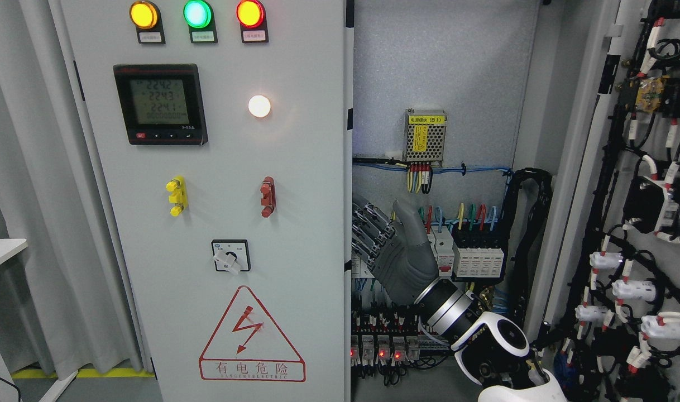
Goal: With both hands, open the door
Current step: 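Hook the right hand fingers behind the warning-sign door edge, then pull the warning-sign door outward with the right hand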
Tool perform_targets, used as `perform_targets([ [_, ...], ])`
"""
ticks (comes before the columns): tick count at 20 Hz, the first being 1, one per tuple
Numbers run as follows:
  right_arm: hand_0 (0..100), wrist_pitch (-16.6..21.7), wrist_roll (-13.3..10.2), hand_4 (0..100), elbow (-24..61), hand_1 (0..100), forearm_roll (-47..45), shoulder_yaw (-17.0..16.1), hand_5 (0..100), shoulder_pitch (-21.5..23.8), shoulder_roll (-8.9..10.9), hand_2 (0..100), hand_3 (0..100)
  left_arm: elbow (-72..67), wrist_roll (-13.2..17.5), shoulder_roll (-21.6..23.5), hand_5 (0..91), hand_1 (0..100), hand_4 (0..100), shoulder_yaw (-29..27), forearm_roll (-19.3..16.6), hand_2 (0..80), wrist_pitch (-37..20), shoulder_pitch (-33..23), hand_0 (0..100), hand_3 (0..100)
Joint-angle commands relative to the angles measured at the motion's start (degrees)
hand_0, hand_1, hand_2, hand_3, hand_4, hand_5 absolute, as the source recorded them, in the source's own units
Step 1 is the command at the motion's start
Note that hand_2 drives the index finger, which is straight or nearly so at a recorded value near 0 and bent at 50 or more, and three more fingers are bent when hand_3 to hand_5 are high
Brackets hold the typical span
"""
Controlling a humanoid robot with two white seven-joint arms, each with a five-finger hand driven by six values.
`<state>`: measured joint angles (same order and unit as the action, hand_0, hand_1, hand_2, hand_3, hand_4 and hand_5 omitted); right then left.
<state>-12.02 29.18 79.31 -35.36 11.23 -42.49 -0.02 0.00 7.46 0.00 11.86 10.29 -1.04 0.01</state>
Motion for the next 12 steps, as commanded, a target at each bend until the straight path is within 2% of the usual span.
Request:
perform_targets([
  [1, 22, 0.33, -0.62, 0, 0.84, 0, -0.06, -0.25, 0, 0.57, 2.04, 0, 0, 1.05, 0.01, 1.5, 0.0, 0, 3, 0.01, -0.01, 2.7, -0.01, 0.7, 29, 3],
  [8, 22, 0.24, -0.53, 0, 2.42, 0, -2.43, -0.86, 0, 0.83, 2.48, 0, 0, 1.05, 0.01, 1.5, 0.0, 0, 4, 0.01, -0.01, 2.8, -0.01, 0.7, 29, 3],
  [12, 22, 0.06, -0.53, 0, 5.05, 0, -2.43, 0.89, 0, 1.71, 2.92, 0, 0, 1.05, 0.01, 1.5, 0.0, 0, 3, 0.01, -0.01, 2.8, -0.01, 0.7, 29, 3],
])
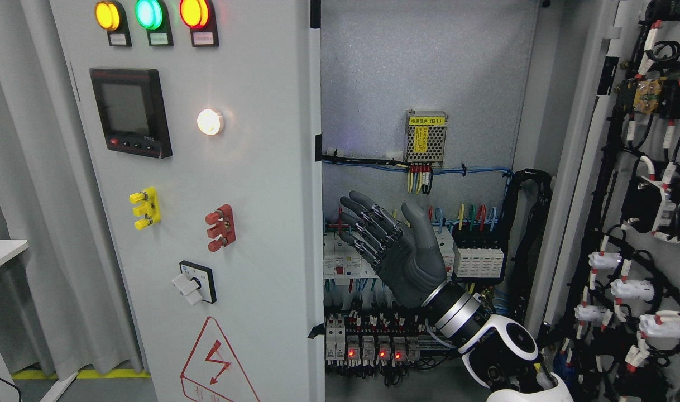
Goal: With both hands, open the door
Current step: 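Pull the warning-sign door outward with the right hand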
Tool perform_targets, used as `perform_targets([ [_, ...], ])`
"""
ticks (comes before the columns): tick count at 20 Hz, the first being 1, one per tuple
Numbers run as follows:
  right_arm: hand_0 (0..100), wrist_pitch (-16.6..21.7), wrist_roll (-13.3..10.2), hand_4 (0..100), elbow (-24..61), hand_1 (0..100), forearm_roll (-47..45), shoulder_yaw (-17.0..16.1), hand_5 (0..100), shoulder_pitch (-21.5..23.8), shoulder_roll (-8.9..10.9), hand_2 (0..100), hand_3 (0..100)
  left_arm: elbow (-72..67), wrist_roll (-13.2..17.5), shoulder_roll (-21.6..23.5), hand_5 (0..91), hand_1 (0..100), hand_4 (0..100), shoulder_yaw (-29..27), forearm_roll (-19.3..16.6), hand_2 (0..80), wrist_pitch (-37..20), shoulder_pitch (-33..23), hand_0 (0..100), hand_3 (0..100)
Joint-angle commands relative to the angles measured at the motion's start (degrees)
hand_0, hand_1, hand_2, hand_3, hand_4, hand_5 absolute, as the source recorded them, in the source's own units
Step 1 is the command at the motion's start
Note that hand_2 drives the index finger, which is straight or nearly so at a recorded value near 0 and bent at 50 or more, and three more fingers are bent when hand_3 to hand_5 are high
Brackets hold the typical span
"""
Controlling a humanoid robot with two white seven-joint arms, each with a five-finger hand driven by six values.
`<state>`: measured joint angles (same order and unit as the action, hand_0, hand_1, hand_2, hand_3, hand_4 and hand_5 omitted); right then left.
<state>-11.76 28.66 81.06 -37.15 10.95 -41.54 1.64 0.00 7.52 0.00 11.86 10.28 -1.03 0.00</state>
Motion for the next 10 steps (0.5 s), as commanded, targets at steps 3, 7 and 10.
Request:
perform_targets([
  [3, 22, -0.28, -0.09, 0, 5.41, 0, -0.47, 4.33, 0, 1.46, 0.82, 0, 0, 1.05, -0.04, 1.5, 0.0, 0, 3, 0.0, 0.0, 2.8, -0.02, 0.7, 29, 3],
  [7, 22, -0.01, -0.44, 0, 7.44, 0, -0.2, 6.97, 0, 1.72, -1.55, 0, 0, 1.05, -0.13, 1.5, 0.0, 0, 3, 0.0, 0.0, 2.8, -0.02, 0.7, 29, 3],
  [10, 22, 0.07, -0.89, 0, 9.02, 0, -0.03, 8.29, 0, 1.72, -1.64, 0, 0, 1.05, -0.13, 1.5, 0.0, 0, 3, 0.0, 0.0, 2.8, -0.02, 0.7, 29, 3],
])
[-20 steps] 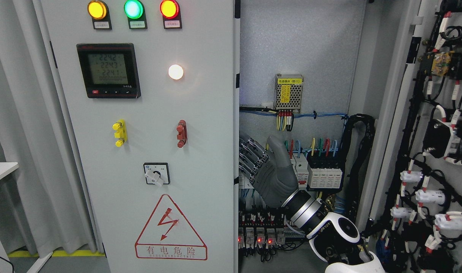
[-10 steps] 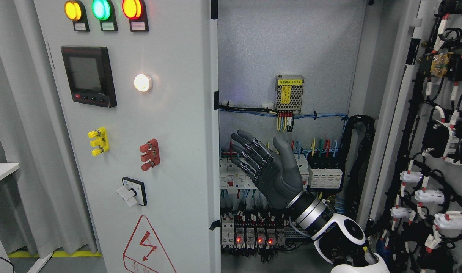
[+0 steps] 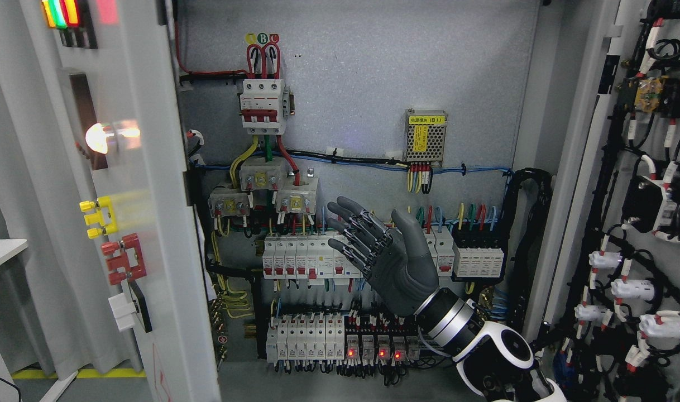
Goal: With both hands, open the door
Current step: 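Pull the warning-sign door outward with the right hand, then sweep the right hand toward the door hinge, pushing it wider open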
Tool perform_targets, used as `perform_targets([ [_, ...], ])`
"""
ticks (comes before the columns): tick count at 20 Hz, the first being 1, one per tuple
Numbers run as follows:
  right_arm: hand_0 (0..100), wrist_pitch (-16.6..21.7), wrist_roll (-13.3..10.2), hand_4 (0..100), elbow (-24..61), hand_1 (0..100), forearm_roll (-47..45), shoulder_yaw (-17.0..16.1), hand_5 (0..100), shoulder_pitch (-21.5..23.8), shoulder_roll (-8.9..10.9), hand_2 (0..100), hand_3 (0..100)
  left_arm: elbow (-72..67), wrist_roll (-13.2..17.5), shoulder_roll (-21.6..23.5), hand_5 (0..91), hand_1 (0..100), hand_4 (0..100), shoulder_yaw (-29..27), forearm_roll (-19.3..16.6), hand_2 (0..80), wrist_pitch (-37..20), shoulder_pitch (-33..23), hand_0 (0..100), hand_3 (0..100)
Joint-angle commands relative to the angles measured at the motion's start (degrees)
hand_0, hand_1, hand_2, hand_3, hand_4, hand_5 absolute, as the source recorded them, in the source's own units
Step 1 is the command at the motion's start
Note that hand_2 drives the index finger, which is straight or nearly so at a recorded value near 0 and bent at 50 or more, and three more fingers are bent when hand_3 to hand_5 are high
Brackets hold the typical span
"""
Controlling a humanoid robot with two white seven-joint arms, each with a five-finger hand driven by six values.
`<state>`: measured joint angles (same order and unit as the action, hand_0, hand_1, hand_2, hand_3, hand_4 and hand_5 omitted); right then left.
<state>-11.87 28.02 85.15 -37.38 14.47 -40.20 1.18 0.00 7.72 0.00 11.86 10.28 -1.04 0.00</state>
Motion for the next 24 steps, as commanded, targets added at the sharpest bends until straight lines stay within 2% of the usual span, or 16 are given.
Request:
perform_targets([
  [1, 22, 0.18, 0.27, 0, 5.37, 0, 0.2, 5.91, 0, 0.39, -1.18, 0, 0, 1.05, -0.34, 1.5, 0.0, 0, 3, 0.0, 0.0, 2.7, -0.02, 0.7, 29, 3],
  [4, 22, 0.18, 0.45, 0, 7.21, 0, 0.29, 8.98, 0, 0.39, -1.18, 0, 0, 1.05, -0.34, 1.5, 0.0, 0, 3, 0.0, 0.0, 2.8, -0.02, 0.7, 29, 3],
  [8, 22, 0.09, 0.54, 0, 8.45, 0, -0.06, 14.79, 0, 0.56, -1.18, 0, 0, 1.05, -0.34, 1.5, 0.0, 0, 3, -0.08, 0.0, 2.8, -0.02, 0.7, 29, 3],
  [15, 22, 0.18, 0.72, 0, 9.07, 0, -0.41, 20.76, 0, 1.44, -1.18, 0, 0, 1.05, -0.34, 1.5, 0.0, 0, 3, 0.0, 0.0, 2.7, -0.02, 0.7, 29, 3],
  [16, 22, 0.27, 1.06, 0, 9.07, 0, -0.41, 21.64, 0, 1.44, -1.18, 0, 0, 1.05, -0.34, 1.5, 0.0, 0, 3, 0.0, 0.0, 2.7, -0.02, 0.7, 29, 3],
  [18, 22, 0.44, 4.39, 0, 9.07, 0, -0.41, 23.58, 0, 1.44, -1.18, 0, 0, 1.05, -0.34, 1.5, 0.0, 0, 3, 0.0, 0.0, 2.7, -0.02, 0.7, 29, 3],
  [19, 22, 0.45, 5.19, 0, 9.07, 0, -0.41, 24.11, 0, 1.44, -1.18, 0, 0, 1.05, -0.25, 1.5, 0.0, 0, 3, 0.0, 0.0, 2.7, -0.02, 0.7, 29, 3],
  [24, 22, 0.27, 5.2, 0, 8.8, 0, -0.5, 25.43, 0, 1.44, -1.18, 0, 0, 1.05, -0.25, 1.5, 0.0, 0, 3, 0.0, 0.0, 2.7, -0.02, 0.7, 29, 3],
])
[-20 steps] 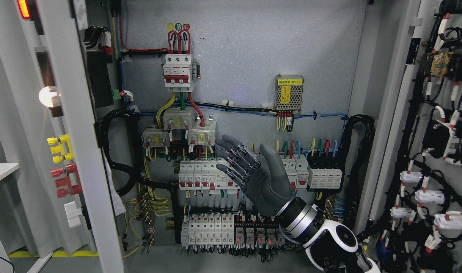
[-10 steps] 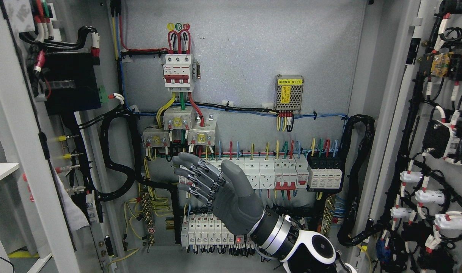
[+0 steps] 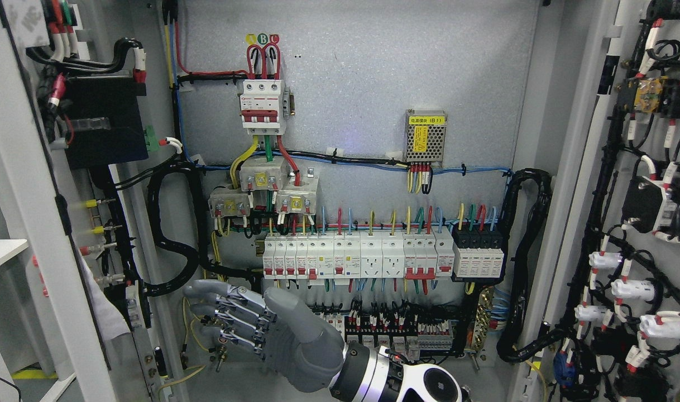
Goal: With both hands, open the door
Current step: 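Sweep the right hand toward the door hinge, pushing it wider open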
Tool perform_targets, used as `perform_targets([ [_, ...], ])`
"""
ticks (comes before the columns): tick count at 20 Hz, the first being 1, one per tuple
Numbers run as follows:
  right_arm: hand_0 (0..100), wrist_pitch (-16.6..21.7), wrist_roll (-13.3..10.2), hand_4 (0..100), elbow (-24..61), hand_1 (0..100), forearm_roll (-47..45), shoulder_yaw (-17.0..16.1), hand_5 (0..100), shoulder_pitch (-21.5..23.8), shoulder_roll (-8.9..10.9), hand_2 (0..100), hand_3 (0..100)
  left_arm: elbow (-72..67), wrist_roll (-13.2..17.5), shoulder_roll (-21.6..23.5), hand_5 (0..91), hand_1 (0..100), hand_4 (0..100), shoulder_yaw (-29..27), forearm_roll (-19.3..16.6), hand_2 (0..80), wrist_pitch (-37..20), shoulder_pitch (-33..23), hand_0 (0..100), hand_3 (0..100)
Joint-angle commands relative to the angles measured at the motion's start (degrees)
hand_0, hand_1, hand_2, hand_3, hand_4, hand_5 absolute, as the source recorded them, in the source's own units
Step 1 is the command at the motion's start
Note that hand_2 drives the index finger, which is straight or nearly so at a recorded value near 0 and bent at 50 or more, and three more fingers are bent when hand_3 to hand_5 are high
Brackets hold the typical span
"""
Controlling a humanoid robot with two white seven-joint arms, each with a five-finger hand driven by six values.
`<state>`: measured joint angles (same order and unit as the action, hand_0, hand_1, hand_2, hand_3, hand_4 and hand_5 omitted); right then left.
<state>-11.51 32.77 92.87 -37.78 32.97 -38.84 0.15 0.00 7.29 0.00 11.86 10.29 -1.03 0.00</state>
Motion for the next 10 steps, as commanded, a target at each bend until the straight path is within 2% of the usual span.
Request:
perform_targets([
  [1, 22, -0.09, 0.46, 0, 1.09, 0, -0.1, 7.71, 0, -0.01, -0.15, 0, 0, 1.05, 0.1, 1.5, 0.0, 0, 3, 0.0, 0.0, 2.7, -0.03, 0.7, 29, 3],
  [10, 22, 0.0, 0.37, 0, 1.26, 0, -4.31, 11.32, 0, -0.18, -0.15, 0, 0, 1.05, 0.18, 1.5, 0.0, 0, 3, 0.0, 0.0, 2.7, -0.03, 0.7, 29, 3],
])
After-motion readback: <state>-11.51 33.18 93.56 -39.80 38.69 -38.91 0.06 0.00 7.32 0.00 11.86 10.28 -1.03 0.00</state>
